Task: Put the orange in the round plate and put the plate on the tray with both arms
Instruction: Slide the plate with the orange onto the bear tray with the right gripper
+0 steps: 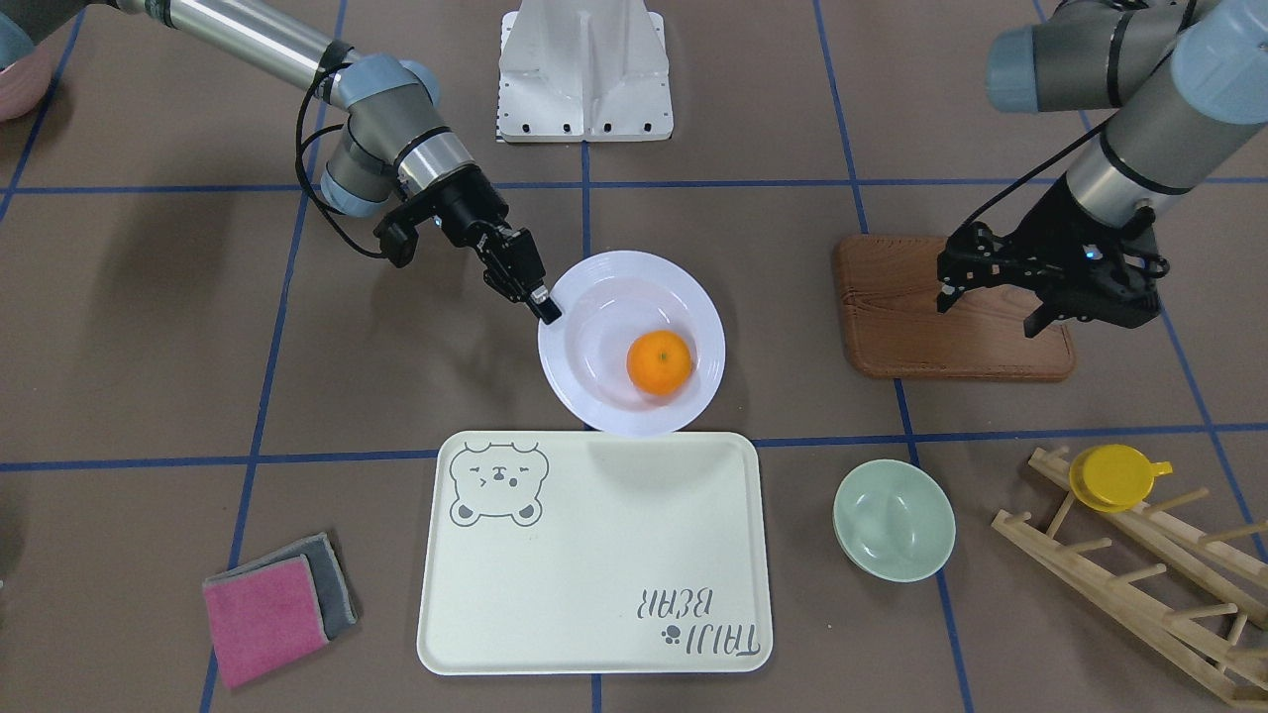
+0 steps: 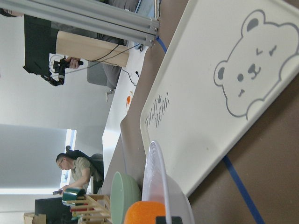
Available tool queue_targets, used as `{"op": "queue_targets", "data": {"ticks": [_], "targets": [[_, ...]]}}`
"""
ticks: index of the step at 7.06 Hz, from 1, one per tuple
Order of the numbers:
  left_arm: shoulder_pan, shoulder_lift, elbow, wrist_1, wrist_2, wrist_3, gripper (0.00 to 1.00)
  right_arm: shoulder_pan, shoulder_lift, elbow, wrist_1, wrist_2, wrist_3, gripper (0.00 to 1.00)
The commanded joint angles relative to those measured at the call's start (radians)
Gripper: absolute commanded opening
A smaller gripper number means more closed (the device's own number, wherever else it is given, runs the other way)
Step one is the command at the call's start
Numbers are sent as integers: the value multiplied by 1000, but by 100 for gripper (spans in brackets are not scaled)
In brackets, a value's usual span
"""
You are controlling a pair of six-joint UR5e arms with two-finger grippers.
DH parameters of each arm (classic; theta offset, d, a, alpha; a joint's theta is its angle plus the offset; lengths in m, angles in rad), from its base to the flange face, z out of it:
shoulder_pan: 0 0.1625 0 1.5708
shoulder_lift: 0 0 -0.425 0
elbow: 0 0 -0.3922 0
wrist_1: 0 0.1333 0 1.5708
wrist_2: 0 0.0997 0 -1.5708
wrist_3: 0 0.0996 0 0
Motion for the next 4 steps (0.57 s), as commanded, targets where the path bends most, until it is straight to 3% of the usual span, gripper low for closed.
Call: {"op": "queue_targets", "data": {"ticks": [1,2,3,4], "targets": [[-19,71,-63,0,-1,13,100,81,149,-165,-195,-31,263,0],[-20,84,-88,1,-1,13,100,92,197,-237,-243,-29,328,0],[-20,88,-94,1,-1,13,100,101,200,-247,-254,-31,389,0],[-18,88,-93,1,2,13,100,104,212,-250,-342,-35,422,0]]}}
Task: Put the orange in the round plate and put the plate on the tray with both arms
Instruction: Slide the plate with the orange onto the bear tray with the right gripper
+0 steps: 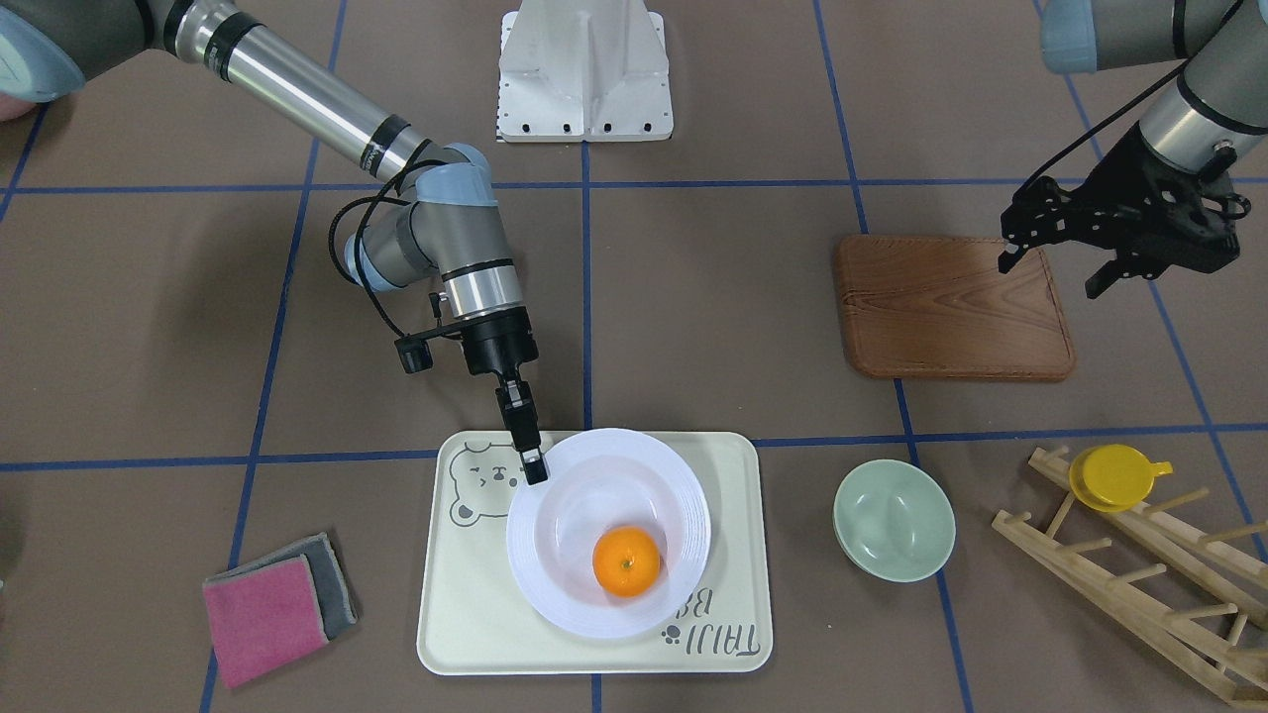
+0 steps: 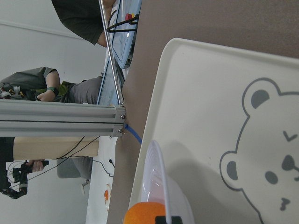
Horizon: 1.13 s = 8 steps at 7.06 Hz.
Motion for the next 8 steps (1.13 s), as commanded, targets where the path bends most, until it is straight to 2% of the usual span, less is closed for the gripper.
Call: {"op": "queue_targets", "data": {"ticks": [1,2,3,5,6,7,8], "targets": [[1,4,-4,0,2,0,100,7,24,-4,-80,-4,56,78],[1,4,-4,0,2,0,100,3,-1,40,-79,3,48,100],[1,4,-4,0,2,0,100,-21,-65,151,-80,2,19,100],[1,4,-3,0,2,-1,100,-90,-170,308,-84,-12,-68,100],[1,14,-4,0,4,0,100,-95,-255,432,-85,2,-152,100],[1,24,-7,-1,4,2,100,-91,-357,540,-81,79,-343,100],[1,22,-10,-3,4,8,100,-57,-424,608,-80,209,-551,100]]}}
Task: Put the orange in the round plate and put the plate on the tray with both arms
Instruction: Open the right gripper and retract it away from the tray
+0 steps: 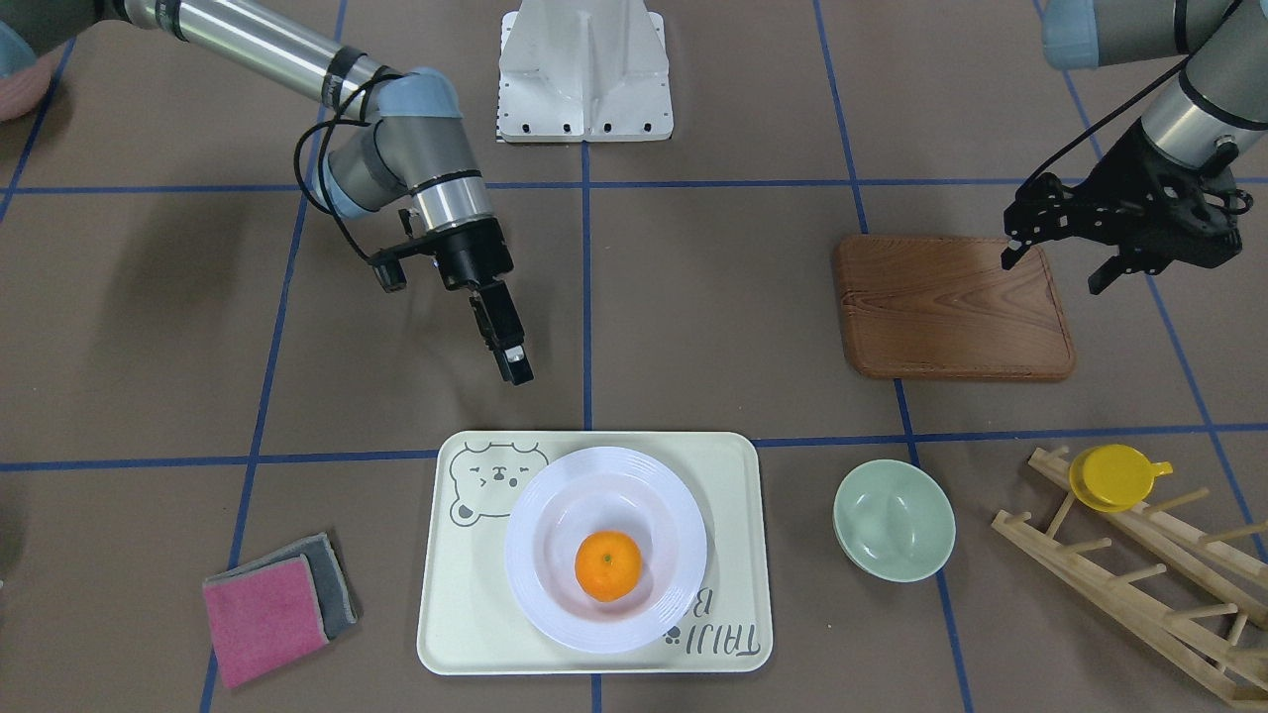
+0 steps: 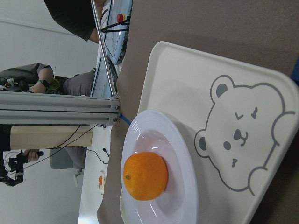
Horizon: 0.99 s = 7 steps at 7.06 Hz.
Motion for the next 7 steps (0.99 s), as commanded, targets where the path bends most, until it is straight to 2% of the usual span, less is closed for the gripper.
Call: {"op": "queue_targets", "data": {"ticks": [1,2,3,4,5,6,7], "targets": [[-2,19,-2,0,0,113,100,99,-113,106,-2,311,-439,100],[-26,35,3,1,2,195,100,213,-159,110,-5,509,-632,100],[-64,65,7,1,2,261,100,373,-237,98,-6,757,-842,100],[-111,96,19,1,2,380,100,537,-298,74,-50,961,-1133,100],[-153,124,48,1,2,492,100,663,-332,67,-198,1070,-1459,100],[-190,127,79,3,0,583,100,783,-333,76,-399,1153,-1730,100],[-230,127,122,4,-3,669,100,926,-330,76,-596,1278,-1949,100]]}}
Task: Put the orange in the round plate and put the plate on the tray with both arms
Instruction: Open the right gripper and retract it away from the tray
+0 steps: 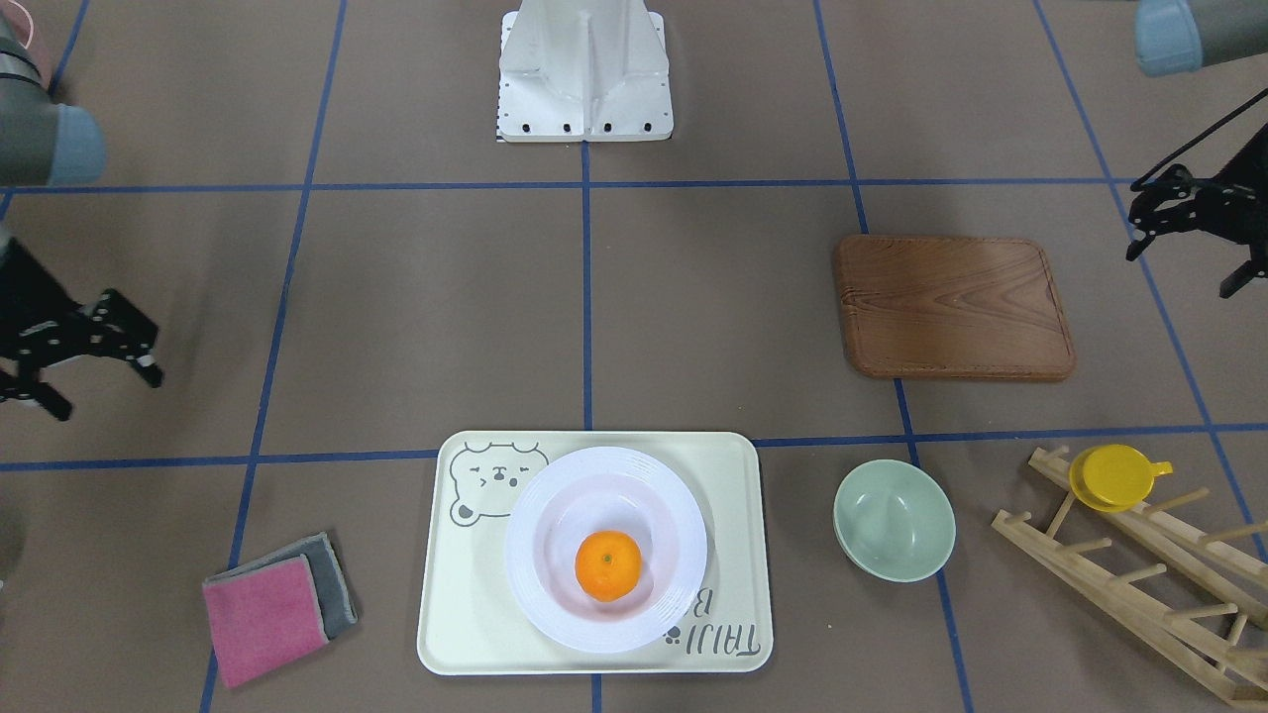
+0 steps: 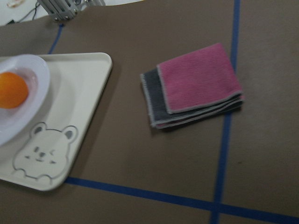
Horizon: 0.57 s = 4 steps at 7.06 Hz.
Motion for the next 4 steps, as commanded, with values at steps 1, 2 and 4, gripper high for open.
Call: {"op": "queue_targets", "data": {"ticks": [1,2,4], "targets": [[-71,4,93,2,-9,185,100,268,14,12,-419,227,-460,100],[-108,4,102,3,-12,207,100,318,7,27,-524,228,-560,100],[-140,1,142,3,-76,209,100,363,22,26,-748,173,-823,100]]}}
